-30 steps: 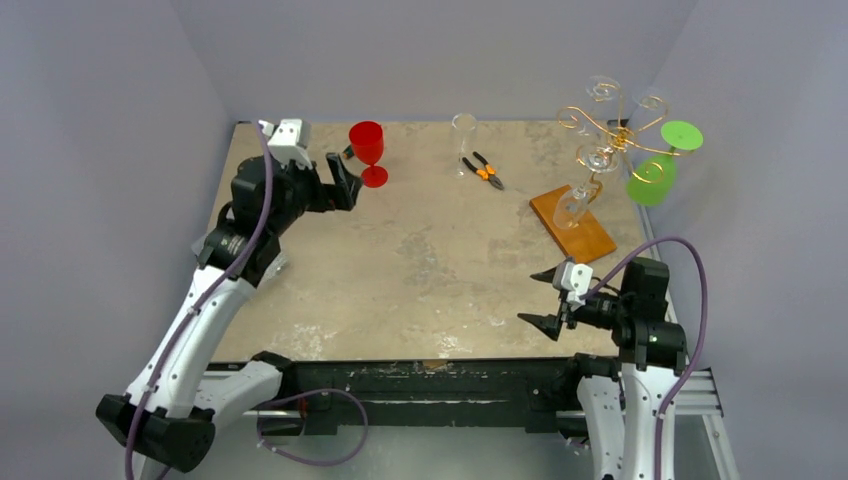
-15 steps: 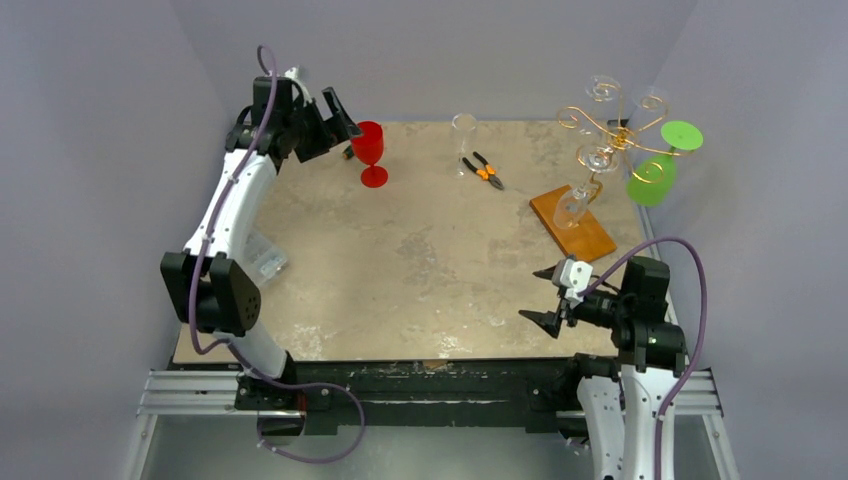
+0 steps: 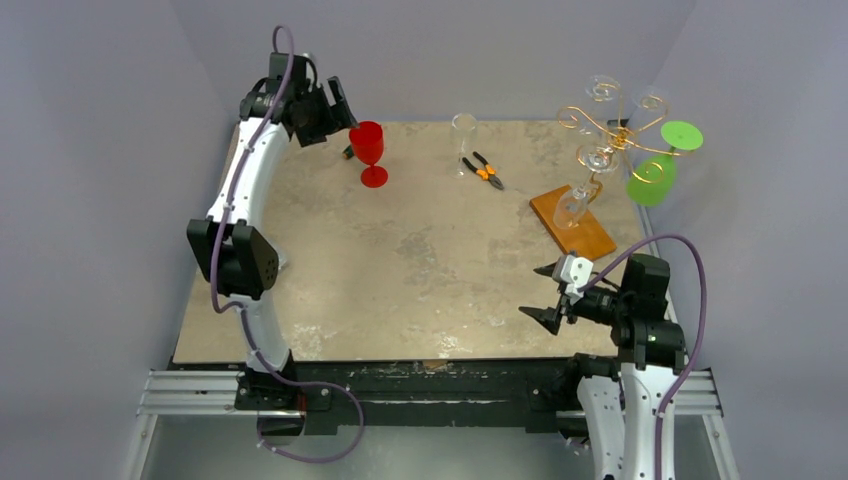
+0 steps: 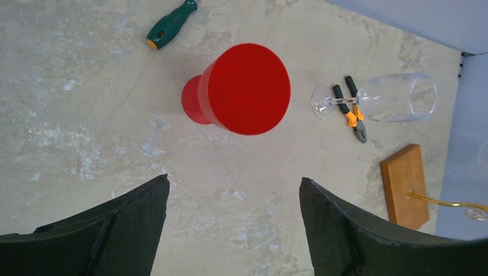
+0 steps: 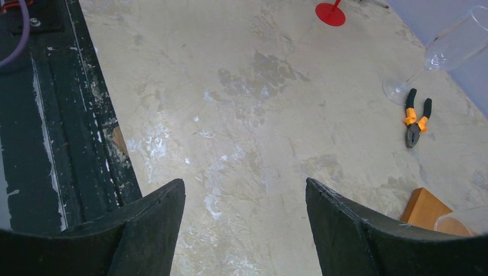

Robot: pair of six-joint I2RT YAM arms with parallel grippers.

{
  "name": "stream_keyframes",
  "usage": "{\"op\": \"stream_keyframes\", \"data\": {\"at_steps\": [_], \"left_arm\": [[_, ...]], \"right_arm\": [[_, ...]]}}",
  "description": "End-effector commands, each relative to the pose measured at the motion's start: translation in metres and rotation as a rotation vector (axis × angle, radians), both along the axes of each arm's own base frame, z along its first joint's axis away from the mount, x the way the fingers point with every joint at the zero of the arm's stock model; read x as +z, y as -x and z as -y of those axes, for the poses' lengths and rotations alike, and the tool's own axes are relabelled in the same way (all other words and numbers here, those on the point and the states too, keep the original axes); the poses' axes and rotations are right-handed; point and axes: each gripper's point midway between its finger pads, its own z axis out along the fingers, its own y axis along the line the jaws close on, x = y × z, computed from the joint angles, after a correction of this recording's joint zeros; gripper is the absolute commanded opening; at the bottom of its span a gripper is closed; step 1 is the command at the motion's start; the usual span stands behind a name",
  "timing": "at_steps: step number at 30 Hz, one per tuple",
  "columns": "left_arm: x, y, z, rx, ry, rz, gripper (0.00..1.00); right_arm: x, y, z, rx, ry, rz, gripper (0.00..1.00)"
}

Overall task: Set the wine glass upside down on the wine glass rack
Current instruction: Pick up the wine glass at the center of the board.

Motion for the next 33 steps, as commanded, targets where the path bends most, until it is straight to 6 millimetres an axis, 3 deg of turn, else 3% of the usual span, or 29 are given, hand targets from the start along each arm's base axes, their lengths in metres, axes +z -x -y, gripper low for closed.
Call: {"op": "stream_keyframes", "data": {"at_steps": [1, 5, 10, 18, 24, 25, 27, 29, 33], "left_arm": [[-0.001, -0.022, -0.006, -0.014, -0.109, 0.034, 0.76], [-0.012, -0.041, -0.008, -0.025, -0.137, 0.032, 0.61], [-0.025, -0.056, -0.009, -0.026, -0.165, 0.03, 0.52], [-0.057, -0.066, -0.003, -0.064, -0.156, -0.019, 0.37], [-0.073, -0.067, 0.003, -0.093, -0.135, -0.052, 0.2], [-0.074, -0.067, 0.005, -0.099, -0.131, -0.052, 0.17], [-0.072, -0.067, 0.007, -0.107, -0.121, -0.048, 0.01], [-0.063, -0.066, 0.009, -0.112, -0.105, -0.026, 0.0], [-0.027, -0.055, 0.014, -0.125, -0.061, 0.059, 0.0]], "right_arm": [[-0.002, -0.004, 0.001, -0.005, 0.001, -0.007, 0.74], [-0.002, -0.005, 0.001, -0.003, 0.002, -0.007, 0.74], [-0.002, -0.004, 0.0, 0.002, 0.002, -0.012, 0.74], [-0.002, -0.002, -0.001, 0.018, 0.001, -0.013, 0.75], [-0.002, -0.002, -0.003, 0.029, 0.0, -0.013, 0.75], [-0.003, -0.002, -0.003, 0.031, 0.0, -0.016, 0.75], [-0.003, -0.001, -0.003, 0.037, 0.001, -0.016, 0.75], [-0.003, 0.0, -0.004, 0.042, 0.003, -0.015, 0.75], [-0.003, 0.0, -0.004, 0.045, 0.003, -0.018, 0.75]]}}
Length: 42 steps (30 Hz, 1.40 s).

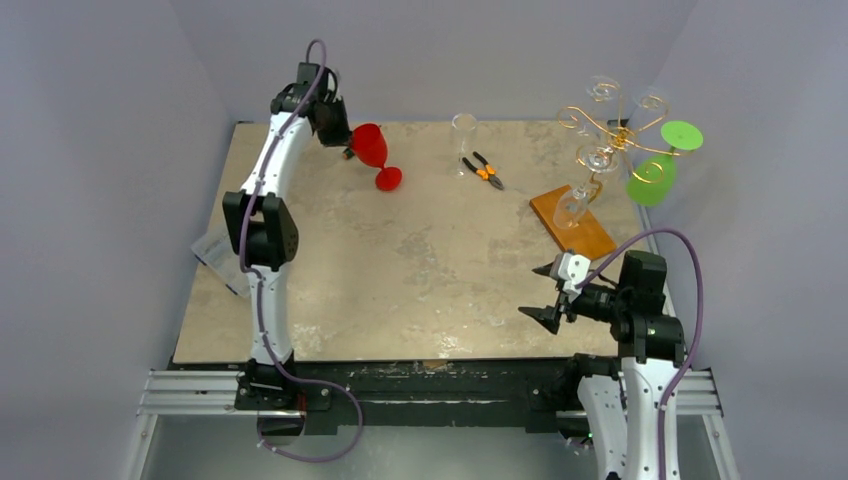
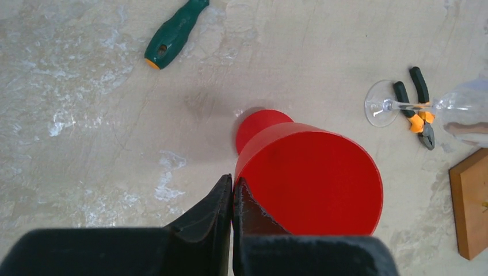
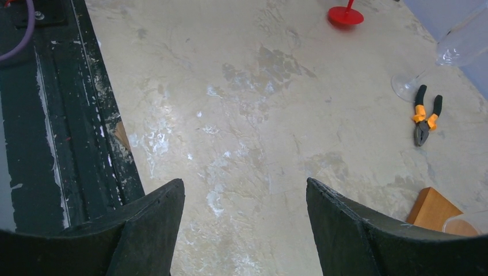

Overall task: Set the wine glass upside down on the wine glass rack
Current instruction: Pick up the wine glass at the center of the board, then turn the wine glass upside down at the wine rack.

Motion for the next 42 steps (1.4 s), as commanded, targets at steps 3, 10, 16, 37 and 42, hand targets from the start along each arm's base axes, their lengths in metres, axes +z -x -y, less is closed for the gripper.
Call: {"op": "stream_keyframes", "data": {"at_steps": [3, 10, 16, 37, 42], "left_arm": [[0.09, 0.024, 0.016, -0.062, 0.123, 0.214, 0.0], [0.138, 0.114, 0.037, -0.089, 0.375, 0.365, 0.0], [0.127, 0.21, 0.043, -0.061, 0.516, 0.46, 0.0], [0.079, 0.341, 0.12, -0.103, 0.644, 0.482, 0.0], [0.082, 0.349, 0.135, -0.101, 0.592, 0.504, 0.0]], "right_arm": [[0.002, 0.003, -0.004, 0.033, -0.01, 0.007, 0.75], [0.002, 0.003, -0.004, 0.037, -0.013, 0.007, 0.75], [0.004, 0.006, -0.007, 0.054, -0.024, -0.001, 0.75], [0.055, 0.004, -0.003, -0.021, -0.05, -0.132, 0.74], [0.063, 0.002, -0.001, -0.088, -0.082, -0.147, 0.75]]}}
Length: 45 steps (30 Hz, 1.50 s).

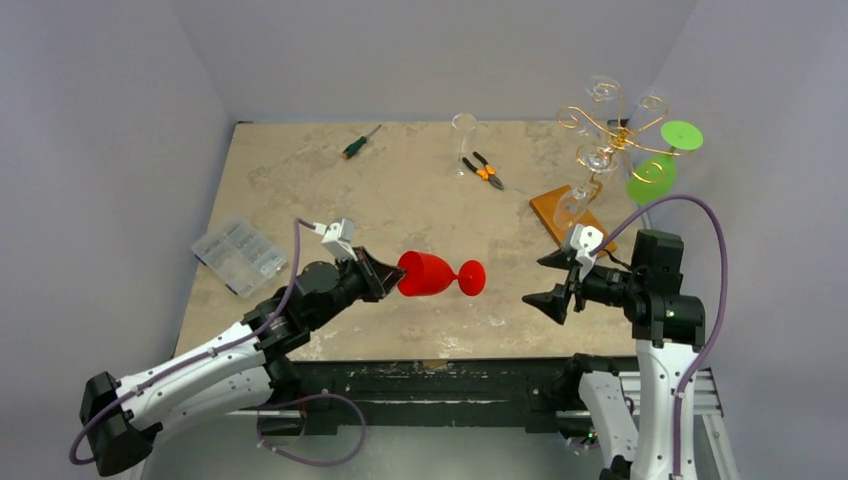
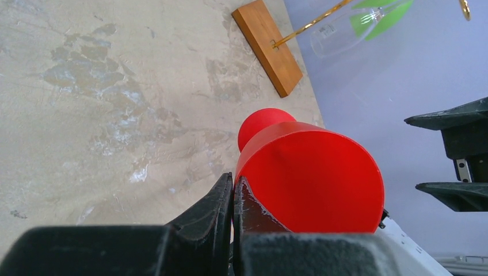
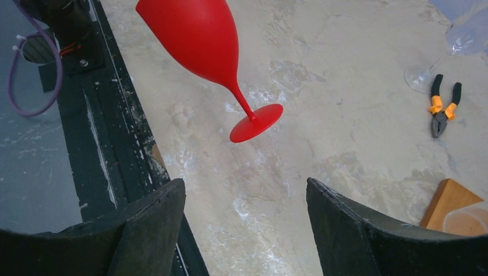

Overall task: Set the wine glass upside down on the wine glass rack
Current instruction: Turn the wine glass upside down at the wine rack.

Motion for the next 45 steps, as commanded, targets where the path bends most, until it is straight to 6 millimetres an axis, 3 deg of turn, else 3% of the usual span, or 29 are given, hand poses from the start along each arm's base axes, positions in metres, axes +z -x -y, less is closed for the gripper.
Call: {"op": "stream_keyframes", "data": {"at_steps": [1, 8, 16, 27, 35, 45], "left_arm": [[0.042, -0.011, 0.004, 0.105, 0.053, 0.101, 0.0], [0.043, -0.002, 0.023, 0.139, 0.074, 0.108, 0.0], [0.065, 0.008, 0.045, 0.139, 0.12, 0.174, 0.0], [0.091, 0.017, 0.066, 0.11, 0.149, 0.265, 0.0], [0.11, 0.023, 0.075, 0.078, 0.181, 0.306, 0.0], [0.117, 0.03, 0.087, 0.031, 0.204, 0.318, 0.0]], "right_arm": [[0.015, -0.002, 0.003, -0.082, -0.026, -0.023, 0.75], [0.03, -0.012, 0.002, -0.159, -0.107, -0.077, 0.76], [0.035, -0.034, 0.005, -0.282, -0.21, -0.201, 0.76], [0.024, -0.054, 0.018, -0.508, -0.311, -0.362, 0.73], [0.003, -0.059, 0.026, -0.588, -0.299, -0.441, 0.62], [0.0, -0.057, 0.02, -0.538, -0.298, -0.471, 0.41]]}}
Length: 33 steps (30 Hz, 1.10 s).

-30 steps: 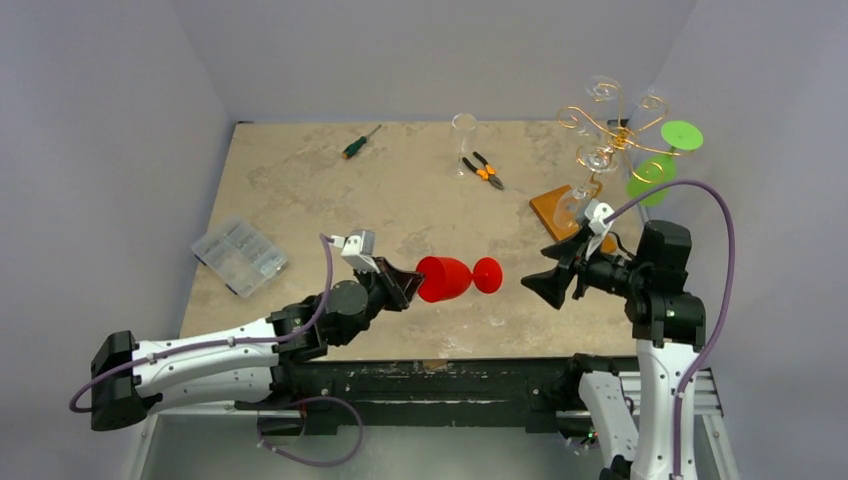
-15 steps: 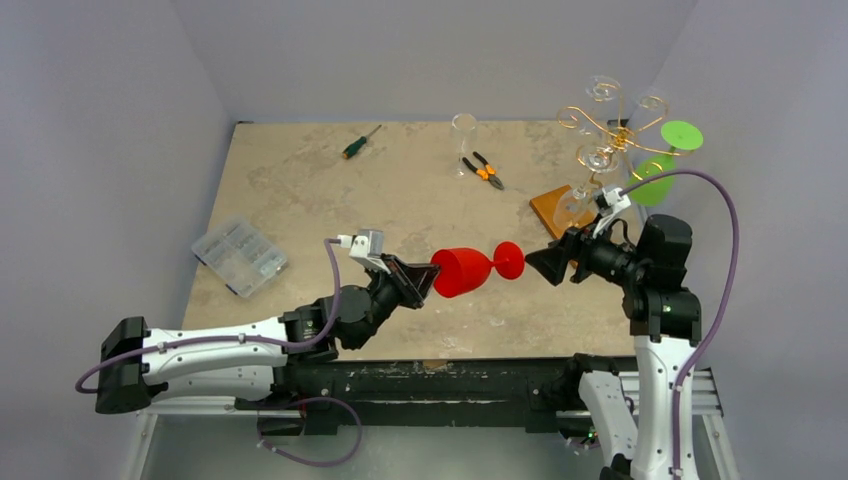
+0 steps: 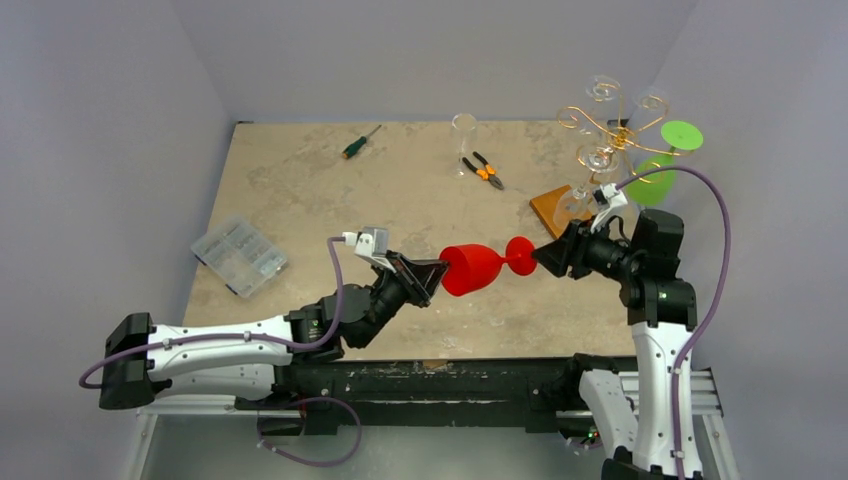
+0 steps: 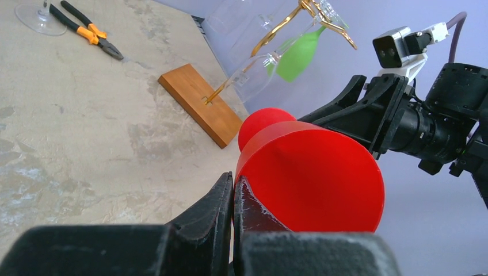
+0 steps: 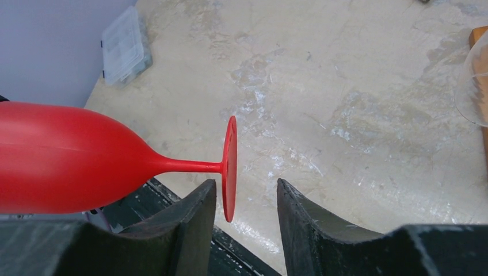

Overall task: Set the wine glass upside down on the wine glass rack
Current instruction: Turn the wine glass upside down at the wine rack.

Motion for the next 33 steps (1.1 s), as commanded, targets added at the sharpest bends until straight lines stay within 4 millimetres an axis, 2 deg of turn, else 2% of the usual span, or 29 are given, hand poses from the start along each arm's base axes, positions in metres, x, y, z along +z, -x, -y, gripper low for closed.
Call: {"op": "stream_keyframes", "data": {"at_steps": [1, 7, 8, 11, 14, 15, 16, 19, 21, 23, 29, 33], "left_arm": [[0.042, 0.005, 0.007, -0.027, 0.111, 0.043, 0.0], [0.047, 0.009, 0.016, -0.049, 0.114, 0.056, 0.0], [0.047, 0.009, 0.018, -0.053, 0.113, 0.058, 0.0], [0.048, 0.011, 0.021, -0.064, 0.107, 0.067, 0.0], [0.048, 0.014, 0.023, -0.085, 0.097, 0.089, 0.0], [0.048, 0.016, 0.023, -0.103, 0.091, 0.1, 0.0], [0.048, 0.018, 0.022, -0.111, 0.081, 0.113, 0.1], [0.046, 0.03, 0.015, -0.183, 0.014, 0.179, 0.53], [0.042, 0.038, 0.001, -0.22, -0.055, 0.229, 0.71], [0.033, 0.042, -0.015, -0.232, -0.137, 0.241, 0.84], [0.018, 0.04, -0.078, -0.227, -0.386, 0.23, 0.99], [0.023, 0.033, -0.111, -0.264, -0.471, 0.178, 1.0]], "right_arm": [[0.002, 0.001, -0.003, 0.02, -0.013, 0.005, 0.41], [-0.002, 0.002, -0.005, 0.033, -0.028, -0.019, 0.34], [-0.002, 0.003, -0.006, 0.035, -0.026, -0.022, 0.28], [0.001, 0.003, -0.003, 0.045, 0.006, -0.002, 0.02], [0.01, 0.004, -0.001, 0.058, 0.043, 0.034, 0.0], [0.019, 0.002, 0.002, 0.043, 0.068, 0.061, 0.0], [0.026, 0.0, 0.007, 0.023, 0.101, 0.091, 0.0], [0.05, -0.003, 0.018, 0.01, 0.207, 0.194, 0.0], [0.061, -0.002, 0.024, 0.007, 0.272, 0.231, 0.0], [0.07, -0.001, 0.029, 0.008, 0.318, 0.255, 0.0], [0.096, 0.013, 0.043, 0.054, 0.523, 0.368, 0.0], [0.112, 0.03, 0.058, 0.098, 0.735, 0.492, 0.0]]}}
